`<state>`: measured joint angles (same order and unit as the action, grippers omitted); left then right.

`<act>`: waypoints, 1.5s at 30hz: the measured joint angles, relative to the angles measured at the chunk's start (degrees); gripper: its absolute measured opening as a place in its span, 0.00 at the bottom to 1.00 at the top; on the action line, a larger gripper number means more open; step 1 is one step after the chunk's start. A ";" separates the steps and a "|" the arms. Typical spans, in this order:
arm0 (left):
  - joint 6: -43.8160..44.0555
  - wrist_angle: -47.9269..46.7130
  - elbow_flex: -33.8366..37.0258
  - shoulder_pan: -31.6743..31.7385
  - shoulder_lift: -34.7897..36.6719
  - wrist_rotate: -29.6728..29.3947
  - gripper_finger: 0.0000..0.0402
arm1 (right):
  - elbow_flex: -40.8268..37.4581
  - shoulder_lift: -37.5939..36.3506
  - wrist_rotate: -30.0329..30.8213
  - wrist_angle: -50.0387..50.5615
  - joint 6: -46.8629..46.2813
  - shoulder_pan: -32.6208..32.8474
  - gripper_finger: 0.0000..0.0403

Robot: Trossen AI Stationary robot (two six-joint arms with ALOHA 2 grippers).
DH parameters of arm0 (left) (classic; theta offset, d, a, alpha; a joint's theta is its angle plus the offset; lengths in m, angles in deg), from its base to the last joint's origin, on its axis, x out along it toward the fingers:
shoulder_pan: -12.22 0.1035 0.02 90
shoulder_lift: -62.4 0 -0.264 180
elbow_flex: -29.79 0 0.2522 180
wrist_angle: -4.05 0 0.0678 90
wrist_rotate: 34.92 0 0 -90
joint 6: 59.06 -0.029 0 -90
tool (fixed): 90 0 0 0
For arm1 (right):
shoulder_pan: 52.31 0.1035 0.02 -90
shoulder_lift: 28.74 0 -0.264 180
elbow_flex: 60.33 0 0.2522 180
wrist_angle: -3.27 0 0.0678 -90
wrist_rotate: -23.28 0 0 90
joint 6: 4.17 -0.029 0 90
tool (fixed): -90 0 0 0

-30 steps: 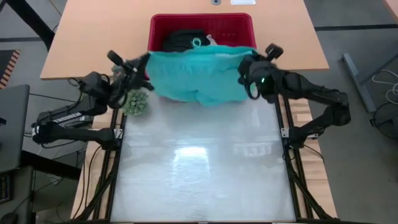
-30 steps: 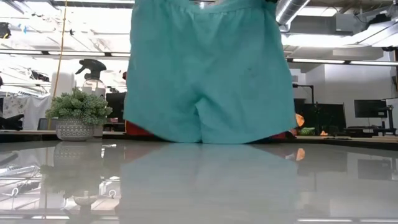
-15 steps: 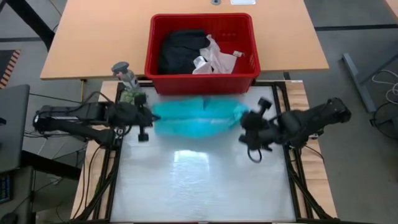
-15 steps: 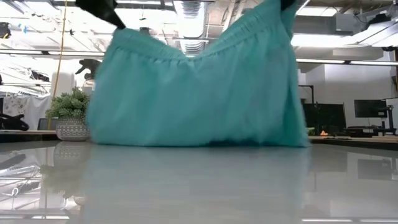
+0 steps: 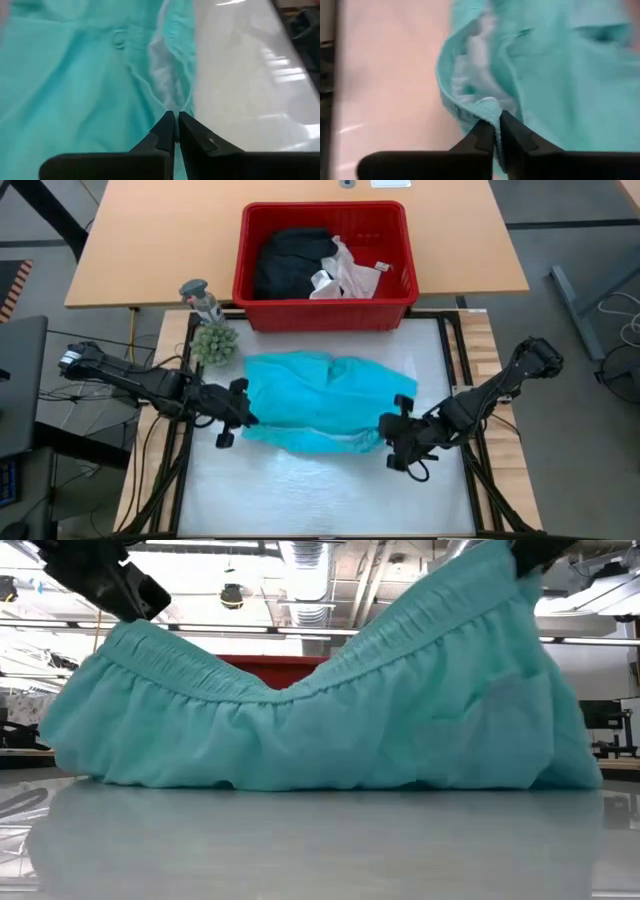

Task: Fold Laundry from Bin
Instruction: Fold the blue shorts

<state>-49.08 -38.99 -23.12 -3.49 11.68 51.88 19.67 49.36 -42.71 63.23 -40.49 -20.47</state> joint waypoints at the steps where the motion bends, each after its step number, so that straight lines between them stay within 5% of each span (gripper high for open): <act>1: 0.80 0.45 0.32 -0.59 0.00 0.61 0.06 | -0.06 0.01 -1.64 -0.45 -0.68 0.02 0.17; 14: 8.92 11.81 0.92 -14.87 0.00 6.00 0.42 | -0.04 -0.01 -5.70 -6.12 -3.08 4.12 0.63; 19: -4.42 12.09 0.76 -15.94 0.04 -16.52 0.43 | -0.04 -0.03 10.52 -2.93 -2.49 2.95 0.64; 23: -8.77 12.56 0.76 -11.89 0.02 -29.51 0.43 | -0.04 0.01 15.46 -1.00 -2.13 -1.71 0.63; 28: -7.03 14.99 2.41 -6.72 -0.96 -22.29 0.43 | -1.28 2.62 15.38 -1.21 1.82 -7.10 0.63; 36: -16.76 33.65 8.63 1.94 -9.03 -22.76 0.43 | -1.93 11.49 19.39 -4.27 14.86 -20.74 0.63; 40: -14.66 34.07 8.30 8.69 -11.10 -22.09 0.43 | -1.94 13.15 13.37 -9.68 24.67 -28.04 0.63; 45: -6.20 25.82 8.10 14.75 -7.43 -12.72 0.43 | -1.94 12.58 -4.07 -21.70 34.01 -34.09 0.63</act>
<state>-55.28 -13.17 -15.02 11.26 4.25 39.16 17.73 61.94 -46.78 41.54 -6.48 -54.57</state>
